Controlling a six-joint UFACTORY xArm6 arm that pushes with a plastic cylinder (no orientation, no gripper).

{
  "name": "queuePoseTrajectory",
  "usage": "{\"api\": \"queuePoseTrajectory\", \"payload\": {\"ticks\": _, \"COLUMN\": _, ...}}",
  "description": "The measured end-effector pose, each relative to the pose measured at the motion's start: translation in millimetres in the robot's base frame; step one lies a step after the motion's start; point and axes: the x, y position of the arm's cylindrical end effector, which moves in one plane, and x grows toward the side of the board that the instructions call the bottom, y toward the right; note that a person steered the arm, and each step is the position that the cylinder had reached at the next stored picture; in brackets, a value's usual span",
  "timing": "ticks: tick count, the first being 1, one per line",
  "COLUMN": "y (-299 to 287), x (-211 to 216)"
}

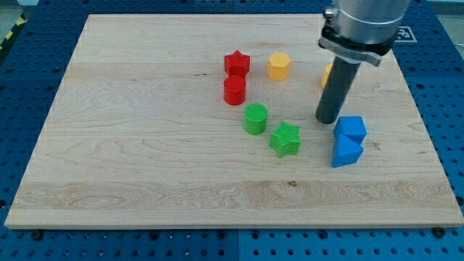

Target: Separate the blue blocks

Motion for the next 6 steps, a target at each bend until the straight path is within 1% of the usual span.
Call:
{"api": "queuePoseTrajectory", "payload": {"ticks": 1, "y": -23, "x": 0}}
{"api": "queuePoseTrajectory", "payload": {"ticks": 2, "y": -24, "x": 5}}
{"api": "queuePoseTrajectory", "payload": {"ticks": 5, "y": -18, "x": 22}}
{"api": "queuePoseTrajectory", "payload": {"ticks": 6, "y": -3, "x": 22}}
